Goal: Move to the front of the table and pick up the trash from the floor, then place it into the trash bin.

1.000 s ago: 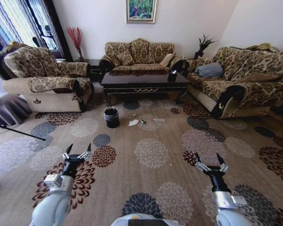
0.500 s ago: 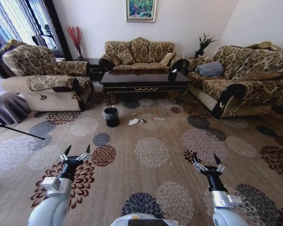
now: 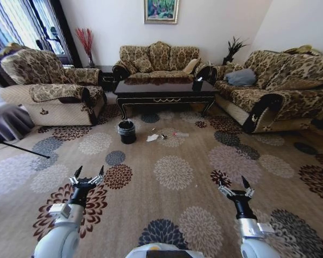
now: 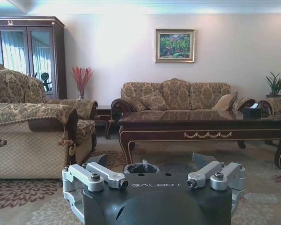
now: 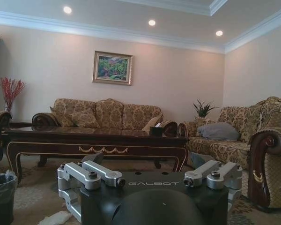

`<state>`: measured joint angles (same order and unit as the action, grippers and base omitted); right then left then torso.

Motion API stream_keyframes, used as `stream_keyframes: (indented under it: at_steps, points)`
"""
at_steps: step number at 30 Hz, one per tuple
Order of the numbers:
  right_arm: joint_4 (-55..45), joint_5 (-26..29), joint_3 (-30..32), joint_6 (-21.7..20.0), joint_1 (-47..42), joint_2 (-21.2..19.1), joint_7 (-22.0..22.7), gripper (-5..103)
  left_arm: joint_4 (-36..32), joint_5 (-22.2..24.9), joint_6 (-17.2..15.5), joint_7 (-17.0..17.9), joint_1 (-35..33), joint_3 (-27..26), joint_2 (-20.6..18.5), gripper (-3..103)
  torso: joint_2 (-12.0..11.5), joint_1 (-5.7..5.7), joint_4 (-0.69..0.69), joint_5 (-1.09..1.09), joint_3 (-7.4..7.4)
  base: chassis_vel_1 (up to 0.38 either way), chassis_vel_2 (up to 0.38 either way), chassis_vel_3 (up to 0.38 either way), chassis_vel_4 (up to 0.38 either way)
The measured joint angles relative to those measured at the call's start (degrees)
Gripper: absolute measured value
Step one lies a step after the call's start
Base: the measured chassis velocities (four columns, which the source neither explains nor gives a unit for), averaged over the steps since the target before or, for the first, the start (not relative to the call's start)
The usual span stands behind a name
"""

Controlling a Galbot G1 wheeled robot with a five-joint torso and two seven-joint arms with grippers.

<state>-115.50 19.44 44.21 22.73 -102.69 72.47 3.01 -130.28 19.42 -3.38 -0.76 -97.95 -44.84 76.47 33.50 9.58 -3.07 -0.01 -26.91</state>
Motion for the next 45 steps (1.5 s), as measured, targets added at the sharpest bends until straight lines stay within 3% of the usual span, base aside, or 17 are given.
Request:
stream_keyframes:
  at_steps: [10,23,33,45]
  points:
    - [-10.22,0.63,4.23,-0.83,-0.16,-0.44,0.85,100,-8.36,5.2,-1.61,0.09,-1.13,-2.61,-1.32,100,-2.28,-0.98,0.01,0.0,1.3,0.0,0.0,0.0,0.0]
    - [-17.23,1.27,7.44,-1.51,-2.54,-1.24,-0.06,100,-12.99,6.96,-2.3,0.11,-1.66,-4.78,-2.33,100,-5.26,-2.12,0.0,0.01,3.12,0.0,0.0,0.0,0.0]
    - [-17.96,2.05,8.55,-1.42,-2.95,-2.0,-0.17,100,-13.18,7.76,-2.52,0.04,-1.98,-7.07,-2.98,100,-7.32,-2.93,0.01,0.0,4.39,0.0,0.0,0.0,0.0]
    - [-14.18,5.96,13.65,-2.74,-0.91,-4.25,0.64,100,-8.87,11.61,-2.32,-0.06,1.75,-15.65,-6.47,100,-10.31,-4.01,0.01,0.0,6.3,0.0,0.0,0.0,0.0]
